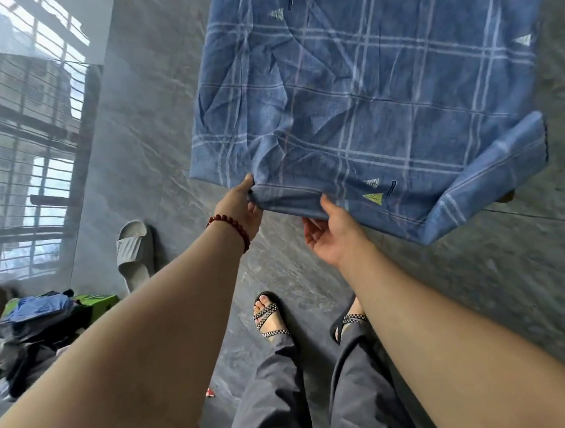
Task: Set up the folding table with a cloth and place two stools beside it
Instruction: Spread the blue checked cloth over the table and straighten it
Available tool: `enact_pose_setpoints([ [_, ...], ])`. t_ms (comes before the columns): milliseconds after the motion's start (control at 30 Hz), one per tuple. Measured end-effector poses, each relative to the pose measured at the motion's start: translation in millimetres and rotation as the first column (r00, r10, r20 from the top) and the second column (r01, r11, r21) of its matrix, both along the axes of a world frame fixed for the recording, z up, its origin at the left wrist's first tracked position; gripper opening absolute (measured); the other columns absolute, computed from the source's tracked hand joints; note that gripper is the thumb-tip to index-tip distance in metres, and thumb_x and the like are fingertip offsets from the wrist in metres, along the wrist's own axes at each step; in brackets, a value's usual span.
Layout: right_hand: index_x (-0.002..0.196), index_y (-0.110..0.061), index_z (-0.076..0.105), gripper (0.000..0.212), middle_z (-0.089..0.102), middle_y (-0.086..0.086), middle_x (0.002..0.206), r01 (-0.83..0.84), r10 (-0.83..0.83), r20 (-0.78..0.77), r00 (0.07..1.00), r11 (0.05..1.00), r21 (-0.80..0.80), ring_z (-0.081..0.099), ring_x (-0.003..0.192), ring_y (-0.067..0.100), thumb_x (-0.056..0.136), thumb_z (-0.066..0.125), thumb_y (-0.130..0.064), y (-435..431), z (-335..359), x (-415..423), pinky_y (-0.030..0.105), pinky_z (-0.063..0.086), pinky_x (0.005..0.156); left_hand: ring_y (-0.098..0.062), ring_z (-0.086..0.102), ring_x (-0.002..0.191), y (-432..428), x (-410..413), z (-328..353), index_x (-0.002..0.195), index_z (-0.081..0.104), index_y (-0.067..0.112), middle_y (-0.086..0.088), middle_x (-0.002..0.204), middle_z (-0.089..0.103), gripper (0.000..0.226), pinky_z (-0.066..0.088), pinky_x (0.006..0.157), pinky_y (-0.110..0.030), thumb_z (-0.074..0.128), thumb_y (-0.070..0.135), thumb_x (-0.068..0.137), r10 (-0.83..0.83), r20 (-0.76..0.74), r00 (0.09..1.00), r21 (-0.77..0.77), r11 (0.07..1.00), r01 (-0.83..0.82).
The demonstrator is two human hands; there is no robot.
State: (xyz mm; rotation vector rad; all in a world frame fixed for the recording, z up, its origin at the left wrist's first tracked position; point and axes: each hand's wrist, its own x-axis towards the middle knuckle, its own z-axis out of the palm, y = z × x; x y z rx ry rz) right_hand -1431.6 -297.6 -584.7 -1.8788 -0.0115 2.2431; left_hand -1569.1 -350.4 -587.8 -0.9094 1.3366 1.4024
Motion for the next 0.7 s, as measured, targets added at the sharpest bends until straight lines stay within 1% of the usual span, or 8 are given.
enact_pose_setpoints([
  [67,0.110,-0.012,0.055,0.022,0.056,0.006,0.083,0.112,-0.112,-0.001,0.994,0.993,0.024,0.055,0.073,0.016,0.092,0.059,-0.023,1,-1,0,0.025,0.046,0.059,-0.011,0.067,0.054,2,-3,1,0.085,0.059,0.007,-0.003,0.065,0.068,0.011,0.052,0.048,-0.019,0.060,0.016,0.090,0.004,0.005,1.000,0.051,0.999,-0.005],
  [167,0.097,-0.013,0.055,0.007,0.057,0.008,0.082,0.208,-0.210,0.022,0.978,0.976,0.058,0.055,0.072,0.017,0.096,0.052,-0.019,0,-4,5,0.025,0.048,0.059,-0.019,0.066,0.090,4,-9,5,0.093,0.057,0.005,-0.008,0.094,0.067,0.010,0.054,0.083,-0.027,0.052,0.014,0.093,-0.054,0.037,0.998,0.158,0.986,0.047],
  [200,0.093,-0.013,0.054,0.009,0.057,0.008,0.082,0.222,-0.225,0.046,0.973,0.973,0.061,0.055,0.071,0.018,0.097,0.050,-0.020,-1,-6,6,0.025,0.048,0.058,-0.020,0.066,0.093,4,-11,7,0.096,0.058,0.005,-0.009,0.098,0.067,0.011,0.054,0.083,-0.029,0.050,0.013,0.094,-0.077,0.038,0.996,0.201,0.977,0.068],
  [267,0.097,-0.012,0.053,0.013,0.057,0.009,0.081,0.254,-0.261,0.121,0.958,0.965,0.070,0.055,0.070,0.018,0.098,0.049,-0.024,-2,-10,8,0.025,0.047,0.056,-0.021,0.070,0.082,5,-13,10,0.098,0.059,0.005,-0.008,0.091,0.071,0.012,0.057,0.067,-0.030,0.049,0.011,0.094,-0.078,0.027,0.997,0.268,0.961,0.068],
  [367,0.116,-0.013,0.050,0.026,0.055,0.008,0.082,0.300,-0.312,0.215,0.925,0.950,0.087,0.054,0.069,0.017,0.098,0.049,-0.031,-1,-16,6,0.023,0.046,0.052,-0.022,0.068,0.087,6,-16,13,0.102,0.059,0.005,-0.009,0.092,0.070,0.014,0.057,0.072,-0.033,0.049,0.008,0.093,0.009,0.028,1.000,0.302,0.953,-0.018],
  [433,0.121,-0.013,0.049,0.031,0.054,0.006,0.084,0.308,-0.323,0.240,0.915,0.946,0.100,0.054,0.069,0.016,0.097,0.048,-0.034,0,-16,1,0.023,0.045,0.052,-0.026,0.065,0.098,4,-21,11,0.109,0.058,0.002,-0.013,0.101,0.068,0.018,0.057,0.073,-0.037,0.051,0.005,0.092,0.075,-0.004,0.997,0.274,0.959,-0.071],
  [533,0.125,-0.013,0.048,0.035,0.053,0.004,0.086,0.295,-0.316,0.268,0.910,0.948,0.118,0.053,0.070,0.015,0.097,0.050,-0.035,-2,-15,-10,0.023,0.044,0.053,-0.030,0.063,0.105,-3,-30,6,0.127,0.049,0.003,-0.016,0.122,0.060,0.041,0.055,0.083,-0.044,0.060,0.003,0.087,0.049,-0.105,0.993,0.103,0.994,-0.038],
  [700,0.123,-0.014,0.047,0.033,0.054,0.007,0.087,0.298,-0.319,0.272,0.908,0.947,0.116,0.054,0.072,0.017,0.096,0.052,-0.033,-11,-12,-15,0.024,0.046,0.056,-0.031,0.065,0.097,-9,-36,10,0.124,0.052,0.011,-0.011,0.116,0.062,0.056,0.055,0.083,-0.047,0.074,0.016,0.073,0.036,-0.167,0.985,-0.057,0.997,-0.046],
])
